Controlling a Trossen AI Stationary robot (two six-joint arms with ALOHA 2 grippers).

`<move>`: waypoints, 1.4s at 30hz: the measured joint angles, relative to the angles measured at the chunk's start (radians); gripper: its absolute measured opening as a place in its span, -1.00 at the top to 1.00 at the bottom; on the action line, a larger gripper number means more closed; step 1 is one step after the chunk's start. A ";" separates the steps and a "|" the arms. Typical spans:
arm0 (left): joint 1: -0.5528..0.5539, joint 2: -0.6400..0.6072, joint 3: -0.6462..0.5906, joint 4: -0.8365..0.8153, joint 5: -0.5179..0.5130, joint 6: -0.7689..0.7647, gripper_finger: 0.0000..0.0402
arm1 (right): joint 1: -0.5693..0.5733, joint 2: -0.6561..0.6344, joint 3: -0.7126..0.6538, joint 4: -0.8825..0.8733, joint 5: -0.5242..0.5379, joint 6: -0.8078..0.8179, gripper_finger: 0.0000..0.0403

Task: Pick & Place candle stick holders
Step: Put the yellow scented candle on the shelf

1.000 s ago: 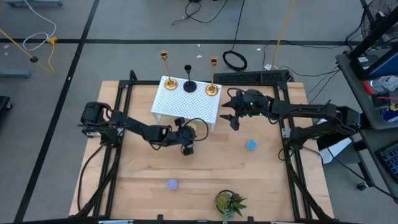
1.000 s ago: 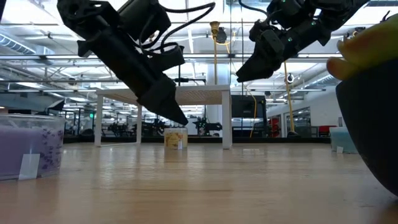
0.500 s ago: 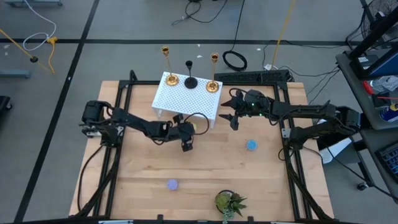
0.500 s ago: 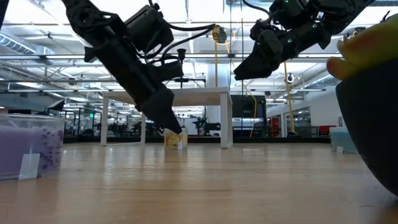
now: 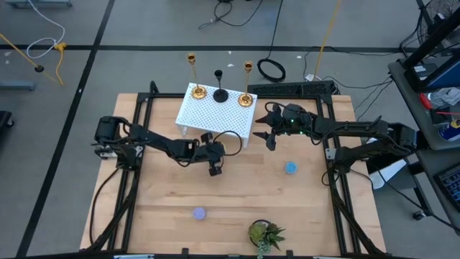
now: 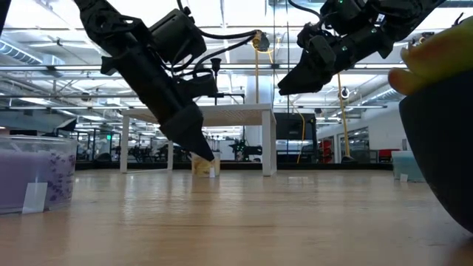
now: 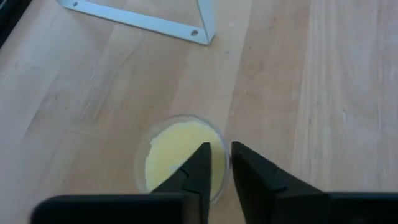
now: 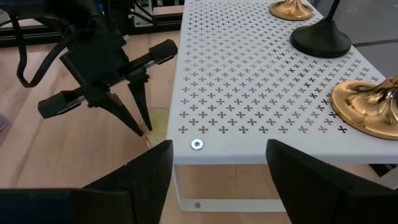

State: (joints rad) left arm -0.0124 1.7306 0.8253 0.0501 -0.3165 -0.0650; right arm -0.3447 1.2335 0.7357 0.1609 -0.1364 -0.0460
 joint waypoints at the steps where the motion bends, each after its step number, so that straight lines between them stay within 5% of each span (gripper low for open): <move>1: 0.000 0.000 0.000 0.001 0.001 -0.007 0.77 | 0.000 0.000 0.000 0.000 0.000 0.000 -0.26; 5: -0.002 0.000 0.000 0.003 0.004 -0.042 0.95 | 0.000 0.000 0.000 0.000 0.000 0.000 -0.26; 16: -0.071 -0.065 0.000 0.002 0.094 -0.150 0.95 | 0.000 0.000 0.000 0.000 0.000 0.000 -0.26; 28: -0.157 -0.432 0.001 -0.173 0.045 -0.120 0.98 | 0.000 0.000 0.000 0.016 0.000 0.000 -0.26; 35: -0.041 -0.663 -0.001 -0.392 -0.068 0.040 0.98 | 0.000 0.000 0.000 0.029 0.000 0.007 -0.26; 42: 0.215 -0.733 0.000 -0.484 0.041 0.096 0.98 | 0.000 0.000 0.000 0.043 0.000 0.007 -0.26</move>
State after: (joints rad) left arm 0.2031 0.9974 0.8252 -0.4338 -0.2751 0.0309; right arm -0.3450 1.2335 0.7361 0.2039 -0.1368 -0.0387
